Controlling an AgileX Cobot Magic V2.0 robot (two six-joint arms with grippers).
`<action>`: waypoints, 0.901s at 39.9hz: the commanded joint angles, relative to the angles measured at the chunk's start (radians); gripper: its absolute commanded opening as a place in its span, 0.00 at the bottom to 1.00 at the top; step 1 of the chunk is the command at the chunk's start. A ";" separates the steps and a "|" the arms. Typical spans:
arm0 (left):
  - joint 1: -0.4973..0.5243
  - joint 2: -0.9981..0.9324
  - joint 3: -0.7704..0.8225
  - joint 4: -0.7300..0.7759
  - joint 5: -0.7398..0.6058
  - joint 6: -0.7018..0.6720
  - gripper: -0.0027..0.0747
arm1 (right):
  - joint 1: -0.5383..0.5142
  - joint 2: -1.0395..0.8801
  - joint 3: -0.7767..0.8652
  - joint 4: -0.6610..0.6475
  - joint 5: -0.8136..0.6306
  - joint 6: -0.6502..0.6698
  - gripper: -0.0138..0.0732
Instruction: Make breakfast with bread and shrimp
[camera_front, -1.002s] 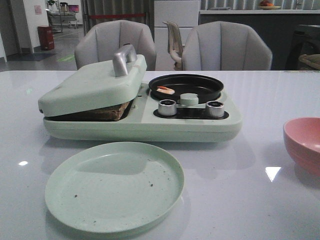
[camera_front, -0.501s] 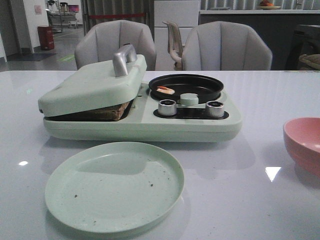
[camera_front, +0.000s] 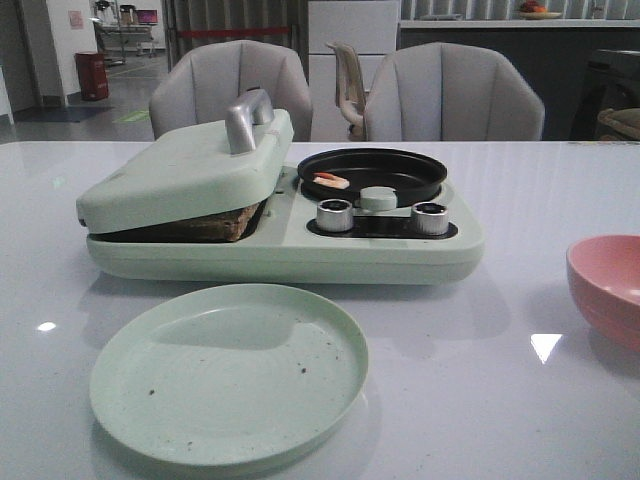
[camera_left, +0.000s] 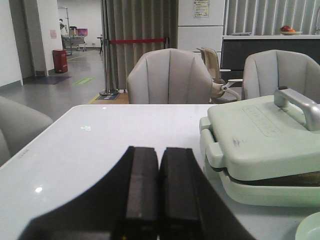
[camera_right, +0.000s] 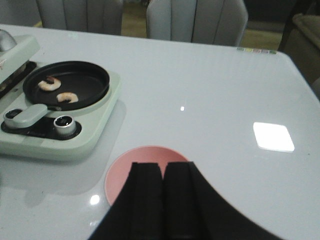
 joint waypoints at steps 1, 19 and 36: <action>-0.002 -0.023 0.007 0.001 -0.089 -0.011 0.16 | -0.011 -0.084 0.106 0.006 -0.233 -0.007 0.20; -0.002 -0.021 0.007 0.001 -0.089 -0.011 0.16 | -0.018 -0.238 0.384 0.044 -0.503 -0.007 0.20; -0.002 -0.021 0.007 0.001 -0.089 -0.011 0.16 | -0.018 -0.238 0.384 0.044 -0.552 -0.007 0.20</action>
